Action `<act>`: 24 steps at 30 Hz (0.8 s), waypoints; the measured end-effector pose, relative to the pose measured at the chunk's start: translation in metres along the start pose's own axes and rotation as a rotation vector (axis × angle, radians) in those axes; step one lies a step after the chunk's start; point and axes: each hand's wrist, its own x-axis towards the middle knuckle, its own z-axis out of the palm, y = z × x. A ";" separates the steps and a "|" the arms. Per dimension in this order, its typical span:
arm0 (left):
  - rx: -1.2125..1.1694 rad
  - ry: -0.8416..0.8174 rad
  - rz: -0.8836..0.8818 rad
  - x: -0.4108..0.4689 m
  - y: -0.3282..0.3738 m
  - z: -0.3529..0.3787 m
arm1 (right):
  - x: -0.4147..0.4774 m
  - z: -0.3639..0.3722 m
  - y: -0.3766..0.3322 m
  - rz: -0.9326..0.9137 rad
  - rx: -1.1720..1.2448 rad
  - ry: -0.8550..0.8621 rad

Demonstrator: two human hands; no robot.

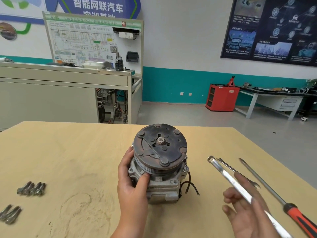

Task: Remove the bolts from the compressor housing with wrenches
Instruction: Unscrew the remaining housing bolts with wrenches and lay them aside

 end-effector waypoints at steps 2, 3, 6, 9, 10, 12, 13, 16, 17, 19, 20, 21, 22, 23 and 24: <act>-0.004 -0.004 -0.007 0.000 -0.001 0.000 | -0.004 0.005 -0.001 0.055 -0.069 0.018; -0.005 -0.006 -0.008 0.000 0.000 -0.001 | -0.007 0.006 -0.001 0.040 -0.113 0.044; 0.000 -0.015 -0.001 0.000 -0.001 -0.001 | -0.010 0.007 0.003 0.051 -0.213 0.047; -0.007 -0.004 0.013 0.001 -0.002 -0.001 | -0.012 0.031 -0.009 0.209 -0.178 0.050; -0.008 0.001 0.019 0.001 -0.002 -0.001 | -0.012 0.037 -0.012 0.296 -0.159 0.023; 0.000 0.003 0.027 0.002 -0.002 -0.001 | -0.018 0.044 -0.017 0.370 -0.126 0.002; 0.006 0.001 0.030 0.002 -0.002 -0.001 | -0.018 0.049 -0.018 0.429 -0.132 0.002; 0.028 -0.008 0.032 0.002 -0.003 -0.002 | -0.019 0.057 -0.015 0.515 -0.180 -0.015; 0.030 -0.008 0.035 0.002 -0.002 -0.002 | -0.022 0.054 -0.010 0.503 -0.184 -0.058; 0.016 -0.001 0.037 0.002 -0.001 -0.001 | -0.026 0.054 -0.008 0.440 -0.219 -0.141; 0.006 0.004 0.035 0.001 0.000 0.000 | -0.030 0.053 -0.007 0.406 -0.245 -0.197; 0.000 0.009 0.036 0.001 0.000 0.000 | -0.030 0.051 -0.002 0.365 -0.259 -0.212; -0.001 0.013 0.038 0.001 0.001 -0.001 | -0.031 0.049 0.003 0.293 -0.334 -0.175; 0.001 0.012 0.039 0.000 0.001 -0.001 | -0.028 0.044 0.009 0.196 -0.426 -0.171; 0.006 0.008 0.038 0.000 0.002 0.000 | -0.029 0.035 0.015 0.091 -0.527 -0.230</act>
